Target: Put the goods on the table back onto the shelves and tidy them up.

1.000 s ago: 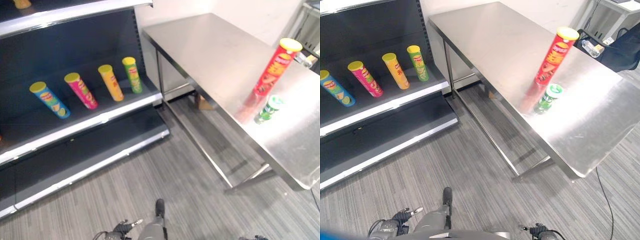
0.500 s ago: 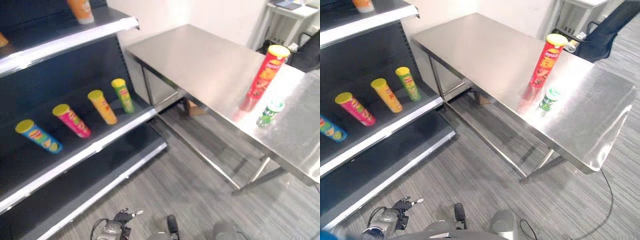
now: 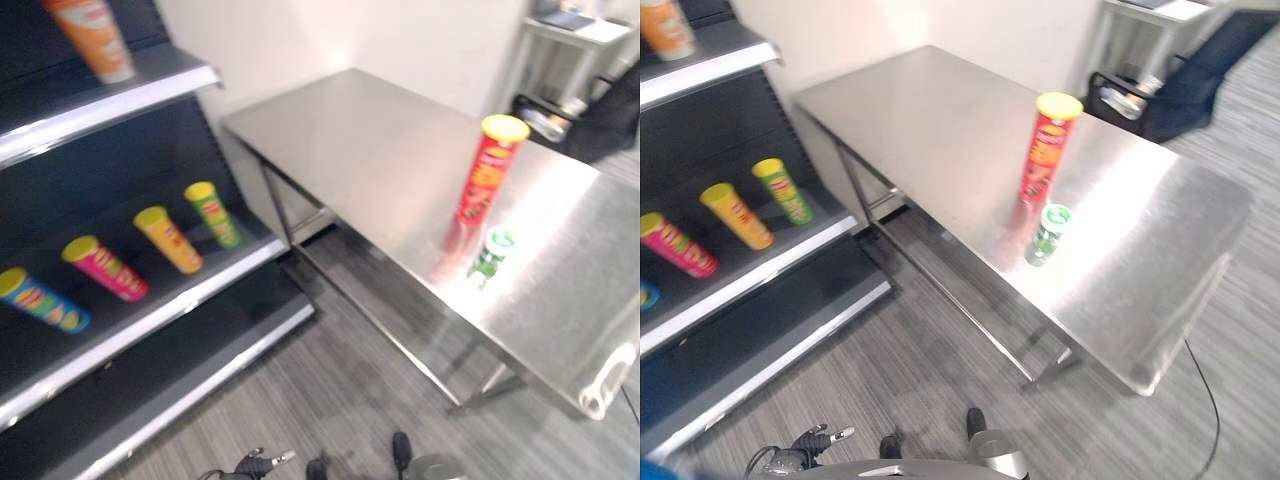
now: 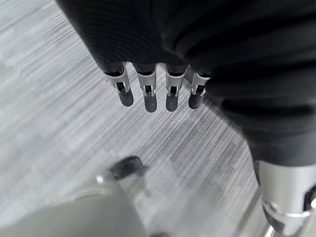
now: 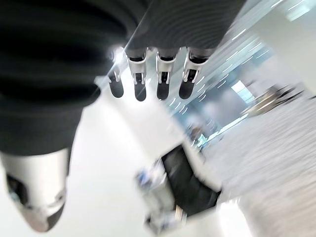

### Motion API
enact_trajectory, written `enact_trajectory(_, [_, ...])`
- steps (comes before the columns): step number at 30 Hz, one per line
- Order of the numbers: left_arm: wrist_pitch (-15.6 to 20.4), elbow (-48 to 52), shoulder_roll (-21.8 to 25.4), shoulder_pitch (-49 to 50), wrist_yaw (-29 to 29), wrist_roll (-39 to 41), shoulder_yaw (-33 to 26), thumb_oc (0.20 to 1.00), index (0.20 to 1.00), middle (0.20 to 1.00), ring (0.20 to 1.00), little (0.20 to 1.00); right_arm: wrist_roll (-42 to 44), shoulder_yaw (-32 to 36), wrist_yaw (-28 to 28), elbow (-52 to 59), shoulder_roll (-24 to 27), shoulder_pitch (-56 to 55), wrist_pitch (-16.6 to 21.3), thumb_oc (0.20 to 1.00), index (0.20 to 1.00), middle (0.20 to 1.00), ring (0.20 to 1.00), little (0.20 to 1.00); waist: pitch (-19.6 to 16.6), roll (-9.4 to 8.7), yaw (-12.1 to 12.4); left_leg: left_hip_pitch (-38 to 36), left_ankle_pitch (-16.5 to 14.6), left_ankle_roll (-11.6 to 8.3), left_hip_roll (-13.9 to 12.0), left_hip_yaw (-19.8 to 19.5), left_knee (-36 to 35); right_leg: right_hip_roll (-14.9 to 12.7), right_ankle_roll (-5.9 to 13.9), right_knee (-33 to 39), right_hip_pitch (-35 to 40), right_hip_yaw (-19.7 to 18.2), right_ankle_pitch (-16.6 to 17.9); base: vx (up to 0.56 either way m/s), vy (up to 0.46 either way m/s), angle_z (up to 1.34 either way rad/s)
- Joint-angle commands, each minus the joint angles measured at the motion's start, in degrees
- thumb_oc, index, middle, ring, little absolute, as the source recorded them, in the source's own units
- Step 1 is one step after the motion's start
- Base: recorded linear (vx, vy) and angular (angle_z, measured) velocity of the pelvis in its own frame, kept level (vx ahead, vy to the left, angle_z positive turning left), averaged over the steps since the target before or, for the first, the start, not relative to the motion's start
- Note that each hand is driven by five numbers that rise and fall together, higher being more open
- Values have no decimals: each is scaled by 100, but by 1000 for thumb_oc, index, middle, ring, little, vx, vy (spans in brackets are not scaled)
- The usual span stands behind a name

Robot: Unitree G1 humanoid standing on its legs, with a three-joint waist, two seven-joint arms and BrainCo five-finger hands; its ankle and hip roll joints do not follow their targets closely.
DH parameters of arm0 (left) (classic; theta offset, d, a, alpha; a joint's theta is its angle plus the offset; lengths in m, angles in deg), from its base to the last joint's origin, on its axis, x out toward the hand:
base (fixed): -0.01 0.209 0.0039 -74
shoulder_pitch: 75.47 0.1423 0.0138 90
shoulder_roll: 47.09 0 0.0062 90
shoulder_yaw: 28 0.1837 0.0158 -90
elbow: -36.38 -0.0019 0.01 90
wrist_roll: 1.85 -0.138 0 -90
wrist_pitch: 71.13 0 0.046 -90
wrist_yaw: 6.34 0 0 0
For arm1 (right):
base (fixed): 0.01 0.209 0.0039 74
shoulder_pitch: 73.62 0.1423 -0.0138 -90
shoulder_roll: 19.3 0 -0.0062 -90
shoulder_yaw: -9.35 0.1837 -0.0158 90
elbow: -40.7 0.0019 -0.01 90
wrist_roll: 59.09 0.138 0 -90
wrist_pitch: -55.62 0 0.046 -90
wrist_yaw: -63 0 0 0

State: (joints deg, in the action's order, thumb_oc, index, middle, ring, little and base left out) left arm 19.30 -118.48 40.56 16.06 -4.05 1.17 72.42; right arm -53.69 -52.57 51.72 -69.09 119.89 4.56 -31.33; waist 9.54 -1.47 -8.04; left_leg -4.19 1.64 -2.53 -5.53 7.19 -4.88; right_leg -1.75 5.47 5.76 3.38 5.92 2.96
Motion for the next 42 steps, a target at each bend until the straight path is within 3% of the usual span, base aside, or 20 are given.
enact_trajectory(1, [47, -194, 335, -328, -3, -178, -66, 1000, 1000, 1000, 1000, 1000, -424, 123, 162, -488, -238, 112, 29, 1000, 1000, 1000, 1000, 1000, -50, -269, -49, -192, -630, -199, 183, -16, 179, -532, 534, -330, -234, -420, -412, 20, -59, 22])
enact_trajectory(10, [51, -136, 328, -16, -99, -27, -154, 1000, 1000, 1000, 1000, 1000, -117, -806, 1049, 224, -164, 386, 222, 1000, 1000, 1000, 1000, 1000, -20, -190, 139, -216, -506, -385, -3, -164, 217, -431, 346, -412, 45, -139, -707, 16, -87, 14])
enact_trajectory(16, [57, -94, 248, 25, -167, 42, -203, 1000, 1000, 1000, 1000, 1000, 125, -994, 1606, 954, -256, 130, 236, 1000, 1000, 1000, 1000, 1000, 0, -123, 158, -184, -444, -485, -107, -282, 262, -352, 252, -424, 166, 27, -835, 17, -72, 10])
enact_trajectory(21, [55, -92, 154, 22, -185, 15, -153, 1000, 1000, 1000, 1000, 1000, -126, -1072, 1554, 1159, -502, 61, 253, 1000, 1000, 1000, 1000, 1000, -9, -53, 148, -184, -395, -562, -195, -301, 266, -304, 205, -406, 251, 178, -896, 32, -70, 17])
enact_trajectory(31, [44, -78, 74, 10, -73, 53, 5, 1000, 1000, 1000, 1000, 1000, -824, -2066, 973, 543, -789, 1062, 227, 1000, 1000, 1000, 1000, 1000, -29, 47, 267, -246, -387, -602, -278, -320, 286, -223, 125, -323, 444, 321, -977, 25, -43, 9])
enact_trajectory(36, [40, -101, 53, 23, -34, 94, 32, 1000, 1000, 1000, 1000, 1000, -833, -2235, 826, 417, -858, 1292, 240, 1000, 1000, 1000, 1000, 1000, -31, 74, 320, -255, -373, -611, -284, -349, 289, -208, 104, -314, 479, 353, -991, 16, -15, 4])
enact_trajectory(42, [33, -111, 55, 75, -25, 106, 55, 1000, 1000, 1000, 1000, 1000, -751, -2498, 984, 398, -800, 1446, 238, 1000, 1000, 1000, 1000, 1000, -25, 84, 363, -249, -360, -617, -283, -376, 274, -202, 94, -320, 479, 385, -1002, 14, -12, 4])
